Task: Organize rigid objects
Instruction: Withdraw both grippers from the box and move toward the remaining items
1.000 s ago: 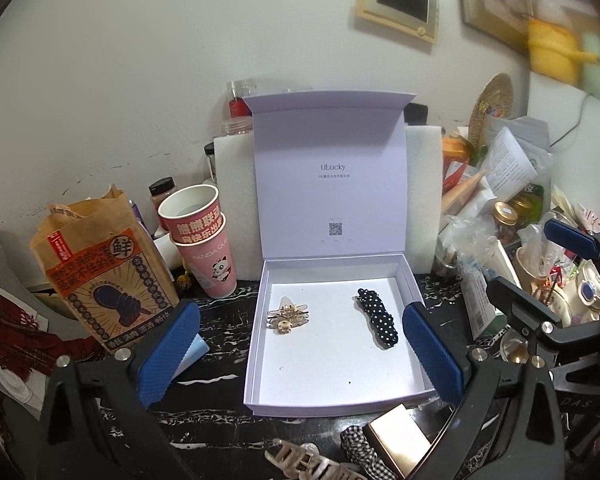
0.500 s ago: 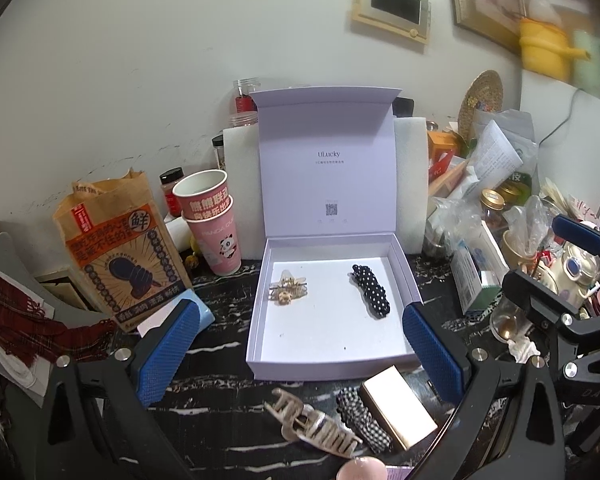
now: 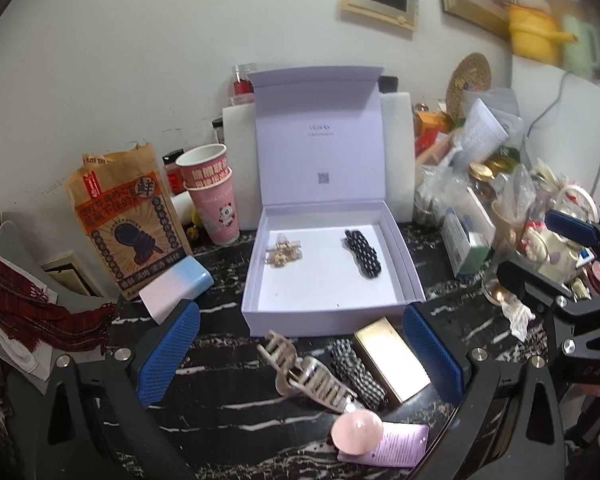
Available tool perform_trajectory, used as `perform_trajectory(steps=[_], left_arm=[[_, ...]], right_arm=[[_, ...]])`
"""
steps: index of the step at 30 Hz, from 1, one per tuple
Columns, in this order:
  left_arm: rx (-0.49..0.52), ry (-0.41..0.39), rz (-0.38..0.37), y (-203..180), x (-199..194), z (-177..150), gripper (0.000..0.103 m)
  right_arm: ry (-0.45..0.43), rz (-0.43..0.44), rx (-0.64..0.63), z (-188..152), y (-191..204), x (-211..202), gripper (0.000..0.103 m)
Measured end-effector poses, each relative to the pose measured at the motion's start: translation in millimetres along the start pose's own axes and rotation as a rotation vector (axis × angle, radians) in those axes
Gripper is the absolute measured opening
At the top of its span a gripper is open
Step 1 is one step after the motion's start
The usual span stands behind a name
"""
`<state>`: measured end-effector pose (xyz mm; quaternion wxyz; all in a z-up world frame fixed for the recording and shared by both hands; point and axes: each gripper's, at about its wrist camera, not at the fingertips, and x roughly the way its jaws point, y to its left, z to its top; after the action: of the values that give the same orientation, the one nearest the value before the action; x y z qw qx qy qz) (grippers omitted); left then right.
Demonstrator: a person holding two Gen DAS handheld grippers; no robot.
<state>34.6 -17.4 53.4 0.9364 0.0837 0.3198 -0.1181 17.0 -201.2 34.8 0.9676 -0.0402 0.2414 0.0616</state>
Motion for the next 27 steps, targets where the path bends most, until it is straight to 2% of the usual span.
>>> perform_trajectory(steps=[13,20,27], left_arm=[[0.020,0.098,-0.078,-15,20,-41,0.103],[0.050,0.137,-0.093,-20,34,-66,0.103],[0.045,0.180,-0.150,-24,49,-86,0.103]], right_arm=[[0.049,0.039,0.026,-38,-3,-1,0.100],[0.070,0.061,-0.001,-60,0,3,0.100],[0.093,0.082,-0.023,-79,6,11,0.100]])
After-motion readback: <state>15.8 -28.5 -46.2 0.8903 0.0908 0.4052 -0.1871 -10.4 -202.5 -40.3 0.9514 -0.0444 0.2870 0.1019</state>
